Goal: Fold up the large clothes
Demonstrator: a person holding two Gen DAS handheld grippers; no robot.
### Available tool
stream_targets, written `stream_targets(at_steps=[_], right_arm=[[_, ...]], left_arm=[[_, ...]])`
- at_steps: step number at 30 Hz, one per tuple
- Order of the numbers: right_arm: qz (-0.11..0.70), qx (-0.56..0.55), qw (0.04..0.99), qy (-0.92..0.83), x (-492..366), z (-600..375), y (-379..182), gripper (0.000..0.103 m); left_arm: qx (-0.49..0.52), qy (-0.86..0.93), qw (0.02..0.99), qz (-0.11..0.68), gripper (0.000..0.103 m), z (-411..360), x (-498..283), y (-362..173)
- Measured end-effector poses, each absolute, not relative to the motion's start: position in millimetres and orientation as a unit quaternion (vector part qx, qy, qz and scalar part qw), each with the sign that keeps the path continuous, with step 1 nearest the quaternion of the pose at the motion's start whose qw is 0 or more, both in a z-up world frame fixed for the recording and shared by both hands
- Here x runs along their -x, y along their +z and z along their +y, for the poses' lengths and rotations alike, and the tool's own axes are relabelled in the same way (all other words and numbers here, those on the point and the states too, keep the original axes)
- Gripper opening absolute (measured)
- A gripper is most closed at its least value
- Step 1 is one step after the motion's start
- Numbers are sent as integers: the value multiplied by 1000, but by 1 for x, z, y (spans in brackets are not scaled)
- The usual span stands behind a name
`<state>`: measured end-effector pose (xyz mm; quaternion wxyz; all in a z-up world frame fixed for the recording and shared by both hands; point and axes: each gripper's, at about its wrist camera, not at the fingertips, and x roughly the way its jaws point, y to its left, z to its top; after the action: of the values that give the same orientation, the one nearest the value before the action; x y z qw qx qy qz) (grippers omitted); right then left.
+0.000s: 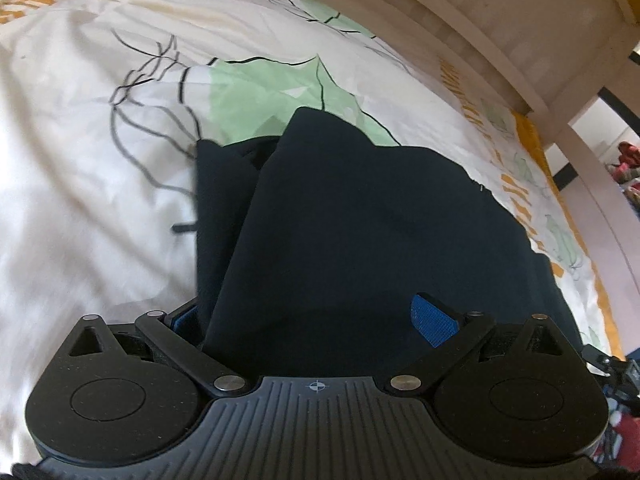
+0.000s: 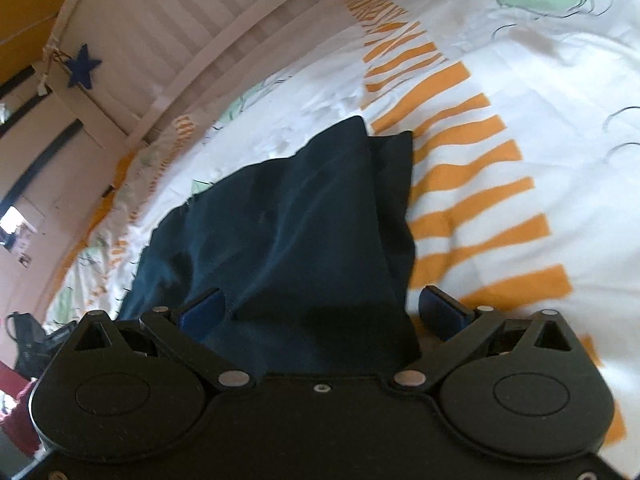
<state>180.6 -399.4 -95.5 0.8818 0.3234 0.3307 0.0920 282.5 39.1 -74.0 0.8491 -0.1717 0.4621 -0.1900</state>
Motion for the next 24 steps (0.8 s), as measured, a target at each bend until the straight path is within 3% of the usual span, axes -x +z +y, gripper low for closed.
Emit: stream_targets(at_steps=[12,14,15,16,17,19,24], right_arm=[[314,-334,879,133,-209,-392,-102,103],[315,-332,878,136,-209,-392,-101,103],[317,-327,880,134,-208,-391,-100,95],[321,-320,882,126,-208,-391,-99,65],[330,-317,882,111,-207,-392,-99,50],[328,-350,870,115,-205,-396,-101,34],[324,-356,871,97,-196,-391,-82,28]], left_arm=[[217,-222,831,461,101,34,-302,-77],[242,-231,826,453,90,38,-299,-78],[247,-230,825,453,61,39,-298,-78],[241,-217,829,455,28,41,-296,-77],[241,-208,830,459,26,43,-294,-77],[272,-209,820,457,22,49,-290,-74],[311,-216,816,436,18,57,-274,-51]])
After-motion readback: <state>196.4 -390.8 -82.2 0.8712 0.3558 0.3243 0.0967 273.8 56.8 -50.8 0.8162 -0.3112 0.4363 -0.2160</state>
